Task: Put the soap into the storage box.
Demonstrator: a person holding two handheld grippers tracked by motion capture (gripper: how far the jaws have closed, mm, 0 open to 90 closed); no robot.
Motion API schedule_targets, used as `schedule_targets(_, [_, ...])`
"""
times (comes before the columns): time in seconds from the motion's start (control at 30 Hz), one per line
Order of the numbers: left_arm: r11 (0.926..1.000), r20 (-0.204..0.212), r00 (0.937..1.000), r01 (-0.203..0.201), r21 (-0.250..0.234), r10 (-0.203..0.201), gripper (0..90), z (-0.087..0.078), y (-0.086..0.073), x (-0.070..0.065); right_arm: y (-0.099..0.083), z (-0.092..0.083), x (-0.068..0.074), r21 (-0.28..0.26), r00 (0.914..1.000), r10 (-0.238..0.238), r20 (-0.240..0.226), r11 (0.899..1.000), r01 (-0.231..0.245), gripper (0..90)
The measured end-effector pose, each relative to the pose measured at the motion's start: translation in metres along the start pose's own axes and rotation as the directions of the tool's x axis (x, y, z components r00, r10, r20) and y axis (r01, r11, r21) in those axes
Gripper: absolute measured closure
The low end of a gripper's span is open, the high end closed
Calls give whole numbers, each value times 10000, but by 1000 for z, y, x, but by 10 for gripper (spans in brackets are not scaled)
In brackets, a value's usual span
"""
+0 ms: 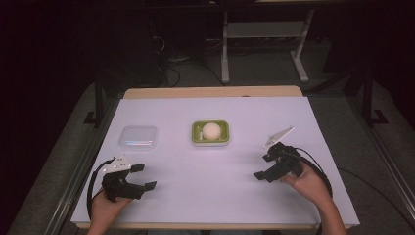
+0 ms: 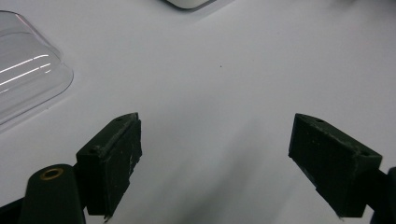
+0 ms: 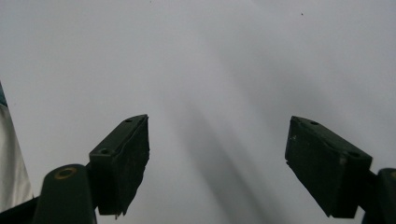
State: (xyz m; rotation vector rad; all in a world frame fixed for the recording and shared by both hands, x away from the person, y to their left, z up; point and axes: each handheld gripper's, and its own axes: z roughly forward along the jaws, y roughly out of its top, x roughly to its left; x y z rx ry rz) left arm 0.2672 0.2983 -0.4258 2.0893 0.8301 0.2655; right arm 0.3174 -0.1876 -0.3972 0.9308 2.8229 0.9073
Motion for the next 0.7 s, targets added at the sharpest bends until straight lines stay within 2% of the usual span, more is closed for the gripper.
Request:
schedule_targets(0.17, [10000,20,10000,-16,10,15,165,1,0,0,-14,-5,2,-209,9998,143,111,9997,-141,210])
schedule_targets(0.4, [10000,18,10000,-47,80,47,165,1,0,-1,-31,-9,6,-189,9990,352,274,9992,-347,210])
schedule_targets(0.5, [9998,34,9999,-159,87,159,164,2,1,-1,-41,-10,10,-280,9986,453,286,9986,-445,210])
schedule_targets(0.6, [10000,64,10000,-73,21,73,164,3,0,-2,-49,-11,16,-372,9981,514,327,9980,-502,210])
schedule_targets(0.7, [10000,107,9999,-87,-49,87,164,2,1,-3,-58,-10,23,-703,9978,524,399,9963,-495,195])
